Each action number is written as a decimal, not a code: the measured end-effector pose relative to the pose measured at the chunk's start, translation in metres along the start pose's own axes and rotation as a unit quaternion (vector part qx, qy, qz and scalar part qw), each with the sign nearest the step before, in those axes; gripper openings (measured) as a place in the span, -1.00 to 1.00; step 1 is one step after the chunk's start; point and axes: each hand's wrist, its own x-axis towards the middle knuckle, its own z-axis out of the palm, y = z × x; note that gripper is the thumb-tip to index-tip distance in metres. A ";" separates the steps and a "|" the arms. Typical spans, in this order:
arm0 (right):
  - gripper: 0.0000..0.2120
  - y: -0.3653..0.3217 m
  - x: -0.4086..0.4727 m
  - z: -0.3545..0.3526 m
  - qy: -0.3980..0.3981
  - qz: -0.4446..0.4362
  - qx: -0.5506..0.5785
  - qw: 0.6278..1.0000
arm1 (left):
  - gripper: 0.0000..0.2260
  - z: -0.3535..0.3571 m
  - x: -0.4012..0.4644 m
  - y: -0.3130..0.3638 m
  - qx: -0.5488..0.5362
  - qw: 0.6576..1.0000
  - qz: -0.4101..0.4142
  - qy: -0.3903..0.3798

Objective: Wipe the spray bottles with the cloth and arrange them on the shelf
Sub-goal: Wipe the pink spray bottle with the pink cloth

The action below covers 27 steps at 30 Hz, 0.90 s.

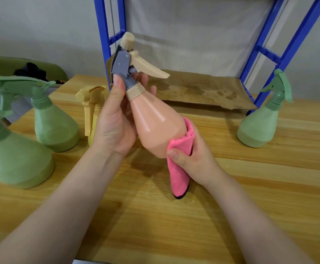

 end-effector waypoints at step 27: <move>-0.63 -0.035 0.005 -0.026 0.240 -0.130 0.047 0.961 | -0.81 -0.010 -0.005 -0.020 0.430 0.895 -0.007 -0.115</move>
